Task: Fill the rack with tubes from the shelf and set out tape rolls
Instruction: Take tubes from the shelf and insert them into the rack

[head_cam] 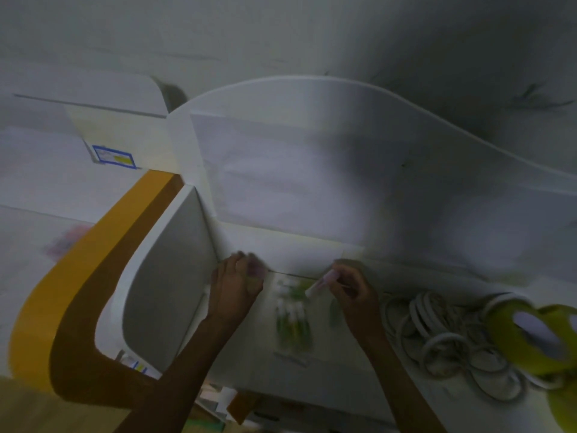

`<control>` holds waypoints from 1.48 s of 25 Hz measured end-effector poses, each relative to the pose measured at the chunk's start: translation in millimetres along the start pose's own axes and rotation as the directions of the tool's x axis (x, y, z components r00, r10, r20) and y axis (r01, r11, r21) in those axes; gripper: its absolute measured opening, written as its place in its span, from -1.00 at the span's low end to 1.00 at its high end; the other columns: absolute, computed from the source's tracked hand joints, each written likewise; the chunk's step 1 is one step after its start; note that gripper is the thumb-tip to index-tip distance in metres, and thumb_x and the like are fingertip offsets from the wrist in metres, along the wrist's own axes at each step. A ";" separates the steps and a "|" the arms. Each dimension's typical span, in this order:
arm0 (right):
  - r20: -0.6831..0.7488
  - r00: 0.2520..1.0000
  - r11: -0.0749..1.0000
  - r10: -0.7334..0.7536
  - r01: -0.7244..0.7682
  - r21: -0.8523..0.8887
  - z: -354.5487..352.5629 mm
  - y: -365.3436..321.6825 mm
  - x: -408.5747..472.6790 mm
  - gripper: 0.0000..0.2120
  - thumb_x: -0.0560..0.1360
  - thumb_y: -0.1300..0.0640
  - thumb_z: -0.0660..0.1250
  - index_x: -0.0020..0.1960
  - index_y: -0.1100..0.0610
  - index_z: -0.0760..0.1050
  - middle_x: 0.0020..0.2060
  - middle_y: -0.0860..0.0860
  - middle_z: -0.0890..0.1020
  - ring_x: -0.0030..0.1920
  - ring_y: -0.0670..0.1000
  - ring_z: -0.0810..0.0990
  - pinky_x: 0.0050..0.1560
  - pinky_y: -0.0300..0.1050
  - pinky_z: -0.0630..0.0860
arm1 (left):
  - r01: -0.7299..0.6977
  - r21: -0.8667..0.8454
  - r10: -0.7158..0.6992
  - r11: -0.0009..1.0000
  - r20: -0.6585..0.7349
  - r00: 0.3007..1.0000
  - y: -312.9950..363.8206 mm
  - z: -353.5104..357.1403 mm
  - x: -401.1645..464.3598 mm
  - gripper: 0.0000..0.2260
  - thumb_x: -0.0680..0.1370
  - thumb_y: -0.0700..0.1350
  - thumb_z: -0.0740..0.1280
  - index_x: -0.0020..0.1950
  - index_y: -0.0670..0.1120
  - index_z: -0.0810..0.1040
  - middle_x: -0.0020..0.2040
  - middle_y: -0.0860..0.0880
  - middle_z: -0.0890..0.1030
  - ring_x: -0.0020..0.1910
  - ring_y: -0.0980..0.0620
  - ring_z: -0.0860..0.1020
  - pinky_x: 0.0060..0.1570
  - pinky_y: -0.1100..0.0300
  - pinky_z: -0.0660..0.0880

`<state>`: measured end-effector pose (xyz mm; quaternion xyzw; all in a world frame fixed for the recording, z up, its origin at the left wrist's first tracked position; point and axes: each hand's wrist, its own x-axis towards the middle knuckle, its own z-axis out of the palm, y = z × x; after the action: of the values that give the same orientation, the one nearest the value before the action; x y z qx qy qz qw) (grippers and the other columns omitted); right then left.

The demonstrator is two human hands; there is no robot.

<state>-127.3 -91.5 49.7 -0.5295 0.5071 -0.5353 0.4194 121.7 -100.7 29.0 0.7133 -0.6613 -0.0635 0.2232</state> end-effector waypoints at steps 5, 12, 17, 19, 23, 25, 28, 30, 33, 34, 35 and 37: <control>0.045 0.998 0.999 -0.032 0.033 -0.020 -1.2 5.4 -1.3 -0.93 0.51 0.23 0.39 -0.01 0.15 0.56 -0.11 0.07 0.66 -0.06 0.06 0.66 -0.07 -0.13 0.58 | 0.169 -0.031 -0.171 0.985 -0.065 0.983 2.1 14.9 5.9 -0.36 0.37 0.33 0.25 0.15 -0.20 0.48 0.12 -0.20 0.50 0.02 -0.25 0.49 -0.07 -0.11 0.52; 0.032 0.999 0.999 -0.006 0.007 -0.049 4.9 6.4 -2.3 -0.87 0.50 0.32 0.39 -0.01 0.13 0.57 -0.13 -0.01 0.66 -0.08 -0.02 0.65 -0.09 -0.22 0.55 | 0.259 -0.070 -0.265 0.963 -0.080 0.961 10.6 20.0 6.7 -0.33 0.27 0.29 0.41 0.11 -0.17 0.34 -0.02 -0.19 0.50 -0.11 -0.24 0.54 -0.20 -0.08 0.55; -0.005 1.000 1.000 0.009 -0.009 -0.002 5.3 4.6 -1.1 -0.90 0.49 0.34 0.38 -0.03 0.20 0.55 -0.12 0.10 0.65 -0.07 0.08 0.65 -0.03 -0.05 0.58 | 0.253 -0.109 -0.264 0.961 -0.107 0.959 15.6 19.6 7.0 -0.41 0.27 0.17 0.47 0.08 -0.14 0.31 -0.06 -0.18 0.48 -0.14 -0.24 0.54 -0.23 -0.04 0.53; -0.023 1.000 1.000 0.007 -0.007 -0.004 4.5 4.1 -1.3 -0.90 0.49 0.34 0.39 -0.02 0.19 0.56 -0.12 0.09 0.66 -0.07 0.07 0.66 -0.03 -0.01 0.59 | 0.230 -0.135 -0.246 0.964 -0.111 0.963 12.9 19.1 6.0 -0.41 0.26 0.11 0.48 0.09 -0.13 0.29 -0.05 -0.18 0.47 -0.13 -0.24 0.53 -0.22 -0.05 0.53; -0.026 1.000 1.000 -0.004 0.005 0.022 4.0 0.1 -3.9 -0.89 0.48 0.37 0.38 -0.04 0.19 0.56 -0.16 0.05 0.67 -0.11 0.02 0.66 -0.05 0.00 0.60 | 0.061 -0.264 -0.112 0.963 -0.184 0.977 12.6 6.6 2.8 -0.54 0.32 0.10 0.41 0.09 -0.10 0.39 0.03 -0.08 0.43 -0.04 -0.10 0.47 -0.12 0.07 0.49; -0.020 1.000 0.999 -0.015 0.015 0.031 3.0 -1.0 -4.2 -0.90 0.49 0.36 0.38 -0.06 0.20 0.55 -0.18 0.03 0.67 -0.12 0.01 0.65 -0.06 0.00 0.59 | -0.072 -0.358 -0.026 0.931 -0.261 0.965 19.6 -6.3 -1.1 -0.66 0.34 0.00 0.42 0.04 -0.03 0.41 0.05 -0.02 0.41 0.02 0.05 0.41 -0.07 0.20 0.45; -0.008 1.000 0.998 -0.012 0.012 0.056 1.8 -1.0 -4.9 -0.93 0.50 0.30 0.39 -0.05 0.18 0.55 -0.16 0.09 0.67 -0.09 0.09 0.66 -0.04 0.04 0.59 | -0.200 -0.291 0.099 0.936 -0.326 0.940 16.2 -13.0 -5.6 -0.55 0.35 -0.04 0.48 0.20 -0.11 0.52 0.25 -0.14 0.45 0.23 -0.04 0.39 0.18 0.24 0.39; -0.009 1.000 0.998 0.001 0.000 0.059 1.6 -0.6 -6.9 -0.92 0.50 0.27 0.40 -0.02 0.17 0.56 -0.13 0.12 0.67 -0.06 0.13 0.65 -0.02 0.06 0.59 | -0.289 -0.192 0.219 0.938 -0.318 0.922 10.0 -17.2 -4.5 -0.55 0.38 0.01 0.45 0.24 -0.08 0.57 0.29 -0.11 0.49 0.27 -0.12 0.42 0.27 0.13 0.36; -0.009 1.000 0.997 0.004 -0.004 0.072 0.2 -2.1 -10.4 -0.92 0.49 0.27 0.40 -0.02 0.18 0.56 -0.13 0.10 0.67 -0.07 0.10 0.65 -0.02 0.06 0.58 | -0.378 -0.174 0.315 0.909 -0.306 0.899 11.5 -29.0 -8.4 -0.70 0.46 0.06 0.40 0.15 -0.01 0.61 0.20 0.01 0.58 0.20 -0.10 0.50 0.24 0.15 0.32; 0.002 1.000 0.997 -0.001 0.001 0.080 -0.5 -3.2 -11.8 -0.92 0.49 0.27 0.40 -0.02 0.17 0.56 -0.14 0.09 0.67 -0.07 0.09 0.65 -0.02 0.05 0.58 | -0.374 -0.182 0.312 0.910 -0.295 0.903 14.3 -33.8 -12.0 -0.75 0.49 0.10 0.38 0.07 0.00 0.62 0.13 0.04 0.60 0.15 -0.10 0.52 0.20 0.22 0.29; 0.010 1.000 0.996 -0.002 0.001 0.086 -1.4 -4.2 -13.0 -0.92 0.49 0.28 0.40 -0.03 0.17 0.56 -0.14 0.09 0.67 -0.07 0.08 0.65 -0.01 0.04 0.58 | -0.350 -0.187 0.295 0.918 -0.267 0.917 17.5 -39.2 -16.6 -0.77 0.51 0.15 0.34 0.02 0.02 0.61 0.07 0.07 0.60 0.09 -0.08 0.53 0.14 0.28 0.26; 0.019 1.000 0.996 0.007 -0.008 0.091 -3.8 -3.2 -14.3 -0.92 0.49 0.28 0.40 -0.02 0.18 0.56 -0.13 0.10 0.67 -0.06 0.10 0.64 0.00 0.07 0.57 | -0.289 -0.160 0.257 0.944 -0.194 0.947 24.2 -48.9 -27.1 -0.72 0.54 0.24 0.25 0.00 0.07 0.57 -0.01 0.13 0.58 -0.01 -0.02 0.50 -0.01 0.26 0.32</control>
<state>-129.6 -76.6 51.1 -0.5128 0.4803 -0.5514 0.4497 115.3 -63.5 76.9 0.5934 -0.7235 -0.0320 0.3512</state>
